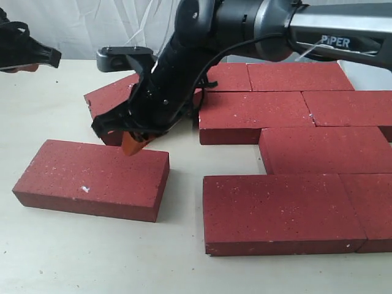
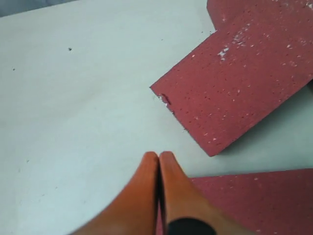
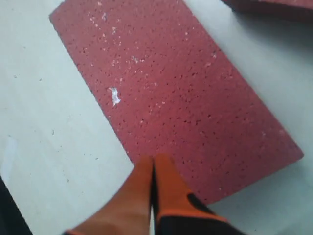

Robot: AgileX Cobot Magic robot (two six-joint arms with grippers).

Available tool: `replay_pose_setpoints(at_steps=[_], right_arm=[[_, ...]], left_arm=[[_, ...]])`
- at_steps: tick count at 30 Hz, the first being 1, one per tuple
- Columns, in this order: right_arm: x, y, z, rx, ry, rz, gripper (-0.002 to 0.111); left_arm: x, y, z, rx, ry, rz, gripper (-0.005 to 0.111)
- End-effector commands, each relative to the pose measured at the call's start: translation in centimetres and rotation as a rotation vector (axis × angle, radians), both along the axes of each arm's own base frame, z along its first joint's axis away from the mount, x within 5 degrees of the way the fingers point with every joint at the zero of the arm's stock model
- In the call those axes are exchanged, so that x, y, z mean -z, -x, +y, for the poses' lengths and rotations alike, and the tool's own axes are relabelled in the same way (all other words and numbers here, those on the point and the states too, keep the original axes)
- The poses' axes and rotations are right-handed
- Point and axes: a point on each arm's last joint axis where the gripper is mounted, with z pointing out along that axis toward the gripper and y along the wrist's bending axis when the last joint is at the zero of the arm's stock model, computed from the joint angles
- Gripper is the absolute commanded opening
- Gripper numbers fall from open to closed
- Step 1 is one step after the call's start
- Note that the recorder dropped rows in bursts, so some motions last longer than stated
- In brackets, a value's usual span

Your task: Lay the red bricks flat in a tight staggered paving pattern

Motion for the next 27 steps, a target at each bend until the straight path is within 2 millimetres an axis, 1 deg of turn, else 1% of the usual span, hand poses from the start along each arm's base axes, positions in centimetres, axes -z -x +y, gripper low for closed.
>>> replay_pose_setpoints(at_steps=[1,5,8,10,16,19,20,21,22,23,24,27], right_arm=[[-0.1,1.8,1.3,-0.019,0.084,-0.042,-0.001],[0.1,3.0,2.4,-0.001,0.149,-0.109,-0.001],[0.2,3.3,2.9,0.022,0.154,-0.13,-0.001],[0.7,3.2,3.1,0.05,0.152,-0.113,-0.001],[3.1,2.6,3.4,0.134,0.177,-0.048,-0.001],[3.7,2.4,3.6,0.147,0.172,-0.049,-0.001],[4.0,2.4,3.7,0.146,0.18,-0.046,-0.001],[4.3,2.3,3.6,0.143,0.189,-0.051,-0.001],[4.9,2.2,3.6,0.136,0.21,-0.054,-0.001],[5.3,2.2,3.6,0.131,0.223,-0.053,-0.001],[5.8,2.1,3.6,0.126,0.239,-0.056,-0.001],[6.3,1.8,3.4,0.119,0.269,-0.082,-0.001]], left_arm=[[1.7,-1.2,2.4,-0.095,-0.006,0.079,0.0],[3.9,-2.4,4.8,-0.195,0.05,0.156,0.0],[5.7,-3.1,6.4,-0.237,0.063,0.214,0.0],[7.0,-3.6,7.3,-0.245,0.078,0.257,0.0],[10.4,-4.2,9.3,-0.275,0.175,0.386,0.0],[11.8,-4.4,9.7,-0.276,0.171,0.426,0.0],[12.7,-4.6,9.7,-0.28,0.178,0.454,0.0],[13.2,-4.7,9.6,-0.284,0.188,0.471,0.0],[14.3,-4.8,9.2,-0.284,0.242,0.52,0.0],[14.8,-4.8,8.9,-0.264,0.266,0.542,0.0],[15.8,-4.9,8.5,-0.23,0.308,0.582,0.0],[17.1,-5.0,8.0,-0.203,0.359,0.624,0.0]])
